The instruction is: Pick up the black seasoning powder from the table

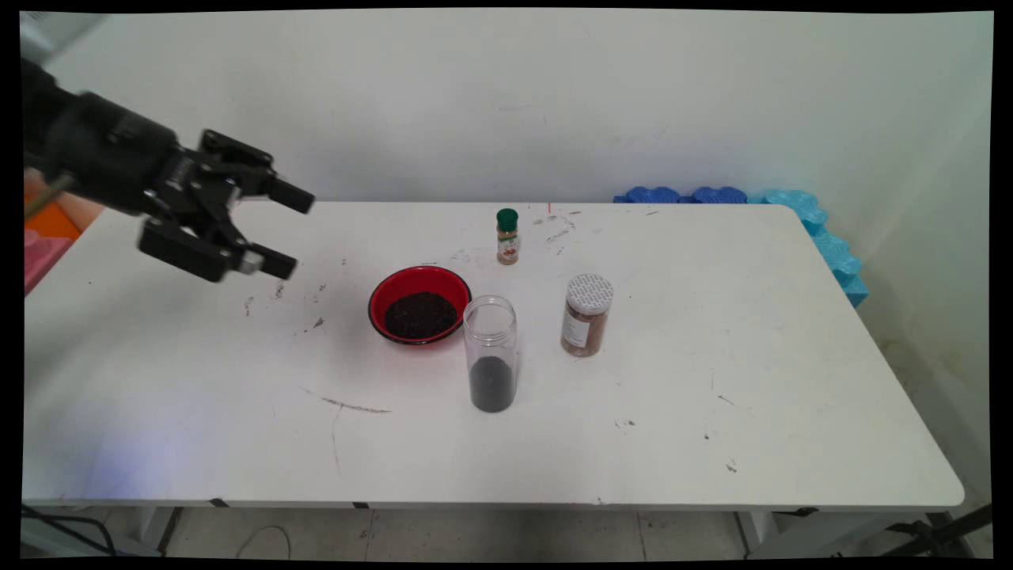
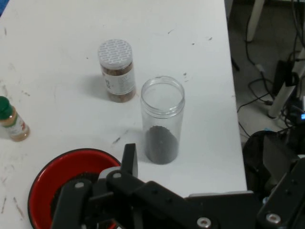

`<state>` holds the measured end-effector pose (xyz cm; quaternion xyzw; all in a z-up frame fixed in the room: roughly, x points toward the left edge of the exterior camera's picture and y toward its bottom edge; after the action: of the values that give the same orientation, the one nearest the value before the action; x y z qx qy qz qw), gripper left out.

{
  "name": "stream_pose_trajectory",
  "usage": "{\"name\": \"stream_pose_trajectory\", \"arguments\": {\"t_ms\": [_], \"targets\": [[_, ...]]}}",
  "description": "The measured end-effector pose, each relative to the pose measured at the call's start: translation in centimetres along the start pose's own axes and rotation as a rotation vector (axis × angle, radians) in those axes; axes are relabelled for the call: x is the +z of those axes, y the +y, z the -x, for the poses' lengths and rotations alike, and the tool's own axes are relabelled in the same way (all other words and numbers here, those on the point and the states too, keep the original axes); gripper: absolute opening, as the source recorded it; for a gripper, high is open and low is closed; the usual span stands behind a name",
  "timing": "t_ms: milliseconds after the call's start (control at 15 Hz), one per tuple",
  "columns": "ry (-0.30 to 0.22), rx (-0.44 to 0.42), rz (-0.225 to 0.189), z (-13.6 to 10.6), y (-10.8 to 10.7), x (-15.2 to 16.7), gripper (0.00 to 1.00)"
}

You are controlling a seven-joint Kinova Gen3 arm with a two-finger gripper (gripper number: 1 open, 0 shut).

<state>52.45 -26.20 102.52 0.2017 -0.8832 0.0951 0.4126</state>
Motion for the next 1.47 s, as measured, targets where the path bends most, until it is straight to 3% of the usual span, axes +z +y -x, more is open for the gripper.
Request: {"name": "stream_pose_trajectory", "arguments": {"t_ms": [333,800,1467], "targets": [[-0.027,-0.005,-0.025,0.7,-0.5,4.4,1.00],[-0.064,-0.006,-0.017,2.0,-0.1,10.3,1.00],[-0.075,-0.038,-0.035,2.9,0.3,17.2,1.00]]}}
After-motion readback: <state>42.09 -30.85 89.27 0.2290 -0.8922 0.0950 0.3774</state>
